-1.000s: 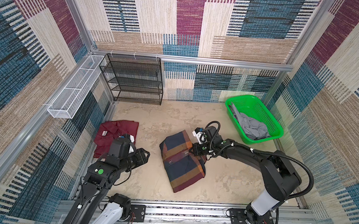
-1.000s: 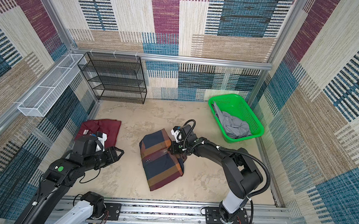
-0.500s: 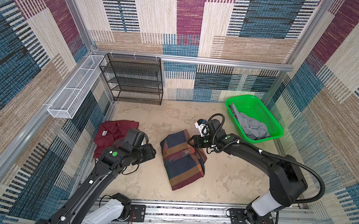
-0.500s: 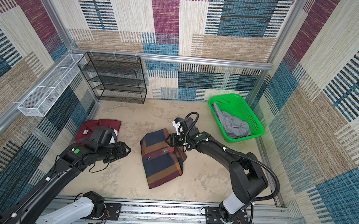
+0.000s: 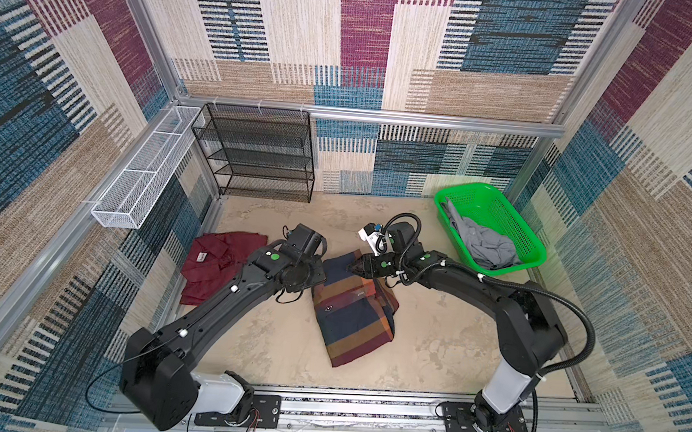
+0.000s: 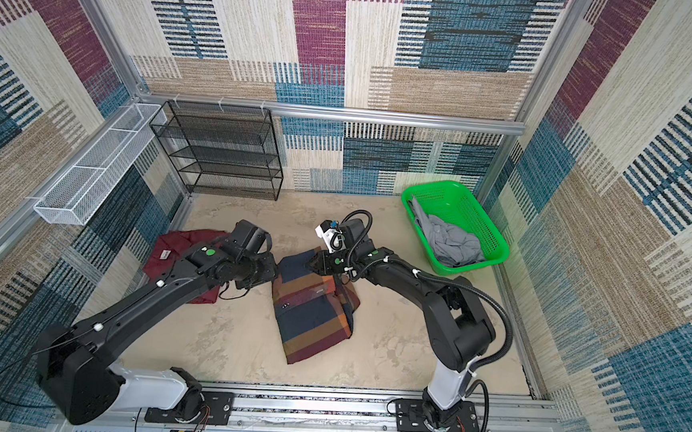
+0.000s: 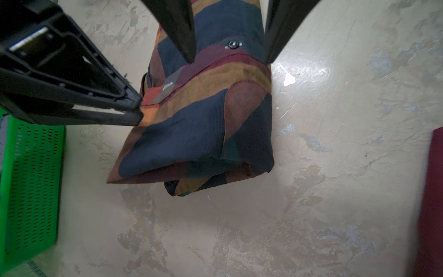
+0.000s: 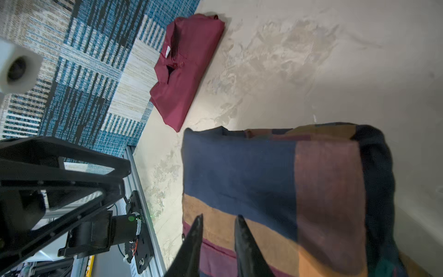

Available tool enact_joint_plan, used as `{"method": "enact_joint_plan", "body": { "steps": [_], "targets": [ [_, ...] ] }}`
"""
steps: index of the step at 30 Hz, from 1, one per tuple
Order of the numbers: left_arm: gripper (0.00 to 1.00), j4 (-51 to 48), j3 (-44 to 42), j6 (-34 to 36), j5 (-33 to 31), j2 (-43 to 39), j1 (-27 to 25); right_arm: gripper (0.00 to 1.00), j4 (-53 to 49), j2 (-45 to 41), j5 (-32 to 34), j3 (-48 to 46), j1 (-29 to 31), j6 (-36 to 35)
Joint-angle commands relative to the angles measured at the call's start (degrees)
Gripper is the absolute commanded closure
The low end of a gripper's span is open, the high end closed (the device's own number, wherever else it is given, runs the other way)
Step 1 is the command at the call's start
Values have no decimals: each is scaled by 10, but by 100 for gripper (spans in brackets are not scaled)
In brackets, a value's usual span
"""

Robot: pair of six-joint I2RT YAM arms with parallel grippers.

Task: Fold and stack the long sleeve shirts
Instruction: 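Move both grippers to the folded bundle's edge farthest from the robot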

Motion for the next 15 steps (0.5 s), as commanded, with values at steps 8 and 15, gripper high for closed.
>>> {"method": "enact_joint_plan", "body": {
  "steps": [8, 15],
  "targets": [
    [51, 69, -6, -45, -57, 127, 2, 74, 53, 132, 16, 42, -28, 23],
    [51, 81, -31, -35, -73, 183, 18, 66, 55, 159, 29, 32, -33, 12]
  ]
}}
